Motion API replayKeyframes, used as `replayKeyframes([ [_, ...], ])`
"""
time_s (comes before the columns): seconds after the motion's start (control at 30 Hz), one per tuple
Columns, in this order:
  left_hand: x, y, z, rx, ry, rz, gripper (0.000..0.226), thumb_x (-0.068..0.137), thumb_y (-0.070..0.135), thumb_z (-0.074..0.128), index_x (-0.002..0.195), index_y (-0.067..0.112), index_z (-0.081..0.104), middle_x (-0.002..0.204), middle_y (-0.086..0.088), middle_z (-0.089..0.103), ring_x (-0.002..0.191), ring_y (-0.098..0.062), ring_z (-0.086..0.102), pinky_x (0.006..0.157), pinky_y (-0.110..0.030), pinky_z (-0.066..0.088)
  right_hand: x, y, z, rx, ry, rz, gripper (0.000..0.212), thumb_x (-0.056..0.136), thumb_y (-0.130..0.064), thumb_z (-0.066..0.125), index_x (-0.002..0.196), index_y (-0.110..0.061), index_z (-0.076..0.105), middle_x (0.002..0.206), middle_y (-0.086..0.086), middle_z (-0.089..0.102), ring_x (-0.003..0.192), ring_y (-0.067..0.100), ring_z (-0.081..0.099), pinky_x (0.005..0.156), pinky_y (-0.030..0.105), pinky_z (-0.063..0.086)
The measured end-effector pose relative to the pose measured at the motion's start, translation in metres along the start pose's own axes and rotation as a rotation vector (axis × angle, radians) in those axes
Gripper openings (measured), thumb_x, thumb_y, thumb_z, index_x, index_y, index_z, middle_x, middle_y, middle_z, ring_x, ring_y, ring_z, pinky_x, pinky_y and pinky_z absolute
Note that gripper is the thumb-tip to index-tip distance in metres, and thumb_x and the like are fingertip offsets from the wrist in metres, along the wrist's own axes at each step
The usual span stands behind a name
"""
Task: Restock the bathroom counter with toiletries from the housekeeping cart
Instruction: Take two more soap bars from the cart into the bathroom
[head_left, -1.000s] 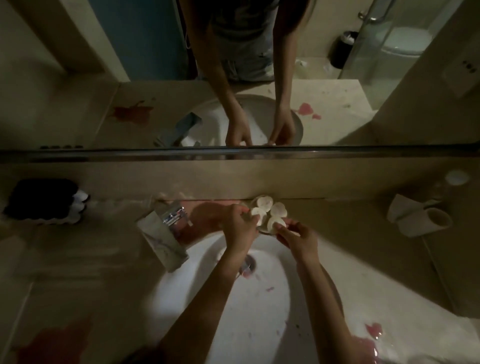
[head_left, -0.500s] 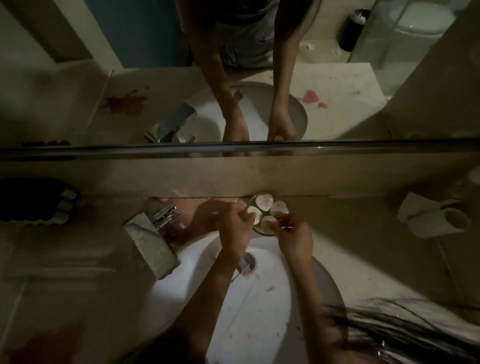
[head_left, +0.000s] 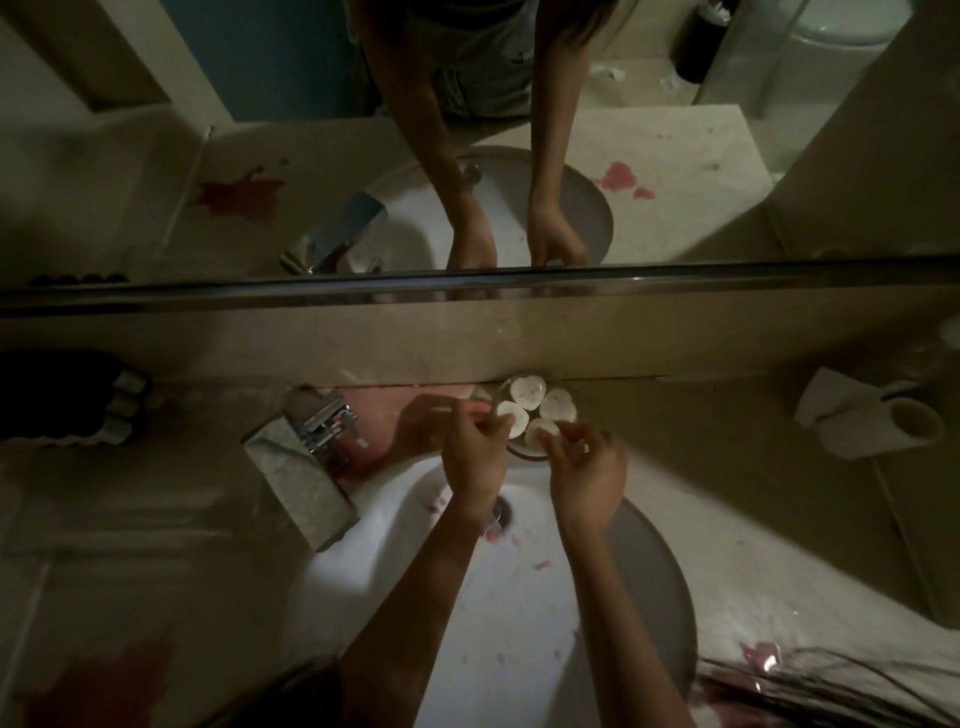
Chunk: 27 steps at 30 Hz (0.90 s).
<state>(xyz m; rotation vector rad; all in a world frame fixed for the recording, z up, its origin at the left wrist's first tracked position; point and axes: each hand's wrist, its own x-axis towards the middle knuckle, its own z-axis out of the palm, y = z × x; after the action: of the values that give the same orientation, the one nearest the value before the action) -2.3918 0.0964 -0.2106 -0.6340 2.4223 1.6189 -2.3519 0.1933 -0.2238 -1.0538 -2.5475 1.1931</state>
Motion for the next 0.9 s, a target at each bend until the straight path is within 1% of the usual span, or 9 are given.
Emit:
replayKeyframes([
  [0.13,0.000,0.001,0.000,-0.015,-0.005,0.002,0.031,0.082,0.016,0.075,0.106,0.007,0.057,0.097,-0.004,0.067,0.085,-0.014,0.062,0.076,-0.026,0.049,0.004,0.007,0.003,0.066,-0.012,0.030,0.030,0.076,-0.041,0.077,0.094,-0.017,0.073,0.095,0.003,0.069,0.090,0.024,0.061,0.069,0.034,0.050],
  [0.27,0.000,0.000,0.001,-0.008,0.022,0.031,0.030,0.080,0.015,0.076,0.103,0.007,0.059,0.094,-0.004,0.068,0.086,-0.016,0.064,0.079,-0.029,0.052,0.010,0.015,0.005,0.046,-0.028,0.039,0.036,0.071,-0.055,0.075,0.091,-0.025,0.073,0.094,-0.002,0.070,0.088,0.021,0.063,0.070,0.037,0.055],
  [0.37,-0.001,0.000,0.000,-0.005,0.036,0.043,0.030,0.080,0.014,0.077,0.103,0.006,0.060,0.090,-0.001,0.066,0.081,-0.013,0.062,0.074,-0.024,0.048,0.013,0.017,0.006,0.075,-0.066,0.087,0.035,0.069,-0.059,0.074,0.087,-0.030,0.071,0.092,-0.007,0.069,0.090,0.018,0.063,0.072,0.039,0.055],
  [0.43,-0.002,0.000,0.000,0.008,0.035,0.062,0.029,0.080,0.013,0.076,0.103,0.006,0.060,0.090,-0.003,0.067,0.079,-0.012,0.061,0.071,-0.019,0.046,0.016,0.017,0.008,0.091,-0.100,0.103,0.030,0.067,-0.060,0.073,0.080,-0.034,0.068,0.089,-0.008,0.069,0.089,0.018,0.064,0.072,0.039,0.055],
  [0.53,-0.002,0.001,0.000,0.028,0.038,0.075,0.028,0.080,0.013,0.076,0.102,0.007,0.060,0.090,-0.003,0.068,0.078,-0.011,0.061,0.065,-0.015,0.044,0.017,0.017,0.008,0.124,-0.109,0.113,0.026,0.067,-0.057,0.076,0.070,-0.037,0.061,0.085,-0.008,0.069,0.088,0.018,0.064,0.073,0.039,0.054],
  [0.67,-0.002,0.002,-0.001,0.043,0.043,0.075,0.029,0.080,0.014,0.076,0.103,0.007,0.060,0.088,-0.002,0.066,0.077,-0.010,0.060,0.058,-0.004,0.039,0.012,0.018,0.010,0.130,-0.063,0.068,0.032,0.067,-0.059,0.074,0.078,-0.030,0.067,0.086,-0.006,0.068,0.086,0.018,0.063,0.070,0.037,0.054],
  [0.77,-0.004,0.001,-0.001,0.057,0.054,0.090,0.027,0.081,0.015,0.076,0.102,0.008,0.061,0.090,-0.004,0.069,0.079,-0.012,0.062,0.060,-0.007,0.039,0.003,0.012,0.009,0.123,0.019,0.006,0.027,0.071,-0.048,0.077,0.087,-0.028,0.069,0.091,-0.006,0.063,0.090,0.017,0.058,0.069,0.037,0.052],
  [0.83,-0.006,0.001,-0.001,0.065,0.067,0.103,0.025,0.081,0.016,0.076,0.101,0.010,0.062,0.089,-0.003,0.071,0.080,-0.013,0.065,0.062,-0.011,0.041,-0.002,0.009,0.008,0.069,0.061,-0.063,0.022,0.075,-0.040,0.077,0.087,-0.021,0.072,0.092,-0.001,0.064,0.090,0.019,0.055,0.069,0.037,0.049],
  [0.9,-0.008,0.000,-0.002,0.073,0.072,0.117,0.023,0.082,0.015,0.074,0.101,0.011,0.064,0.090,-0.003,0.072,0.081,-0.014,0.066,0.065,-0.015,0.045,-0.005,0.008,0.006,0.015,0.073,-0.123,0.019,0.077,-0.037,0.076,0.085,-0.019,0.074,0.090,0.003,0.065,0.089,0.020,0.054,0.068,0.037,0.048],
])
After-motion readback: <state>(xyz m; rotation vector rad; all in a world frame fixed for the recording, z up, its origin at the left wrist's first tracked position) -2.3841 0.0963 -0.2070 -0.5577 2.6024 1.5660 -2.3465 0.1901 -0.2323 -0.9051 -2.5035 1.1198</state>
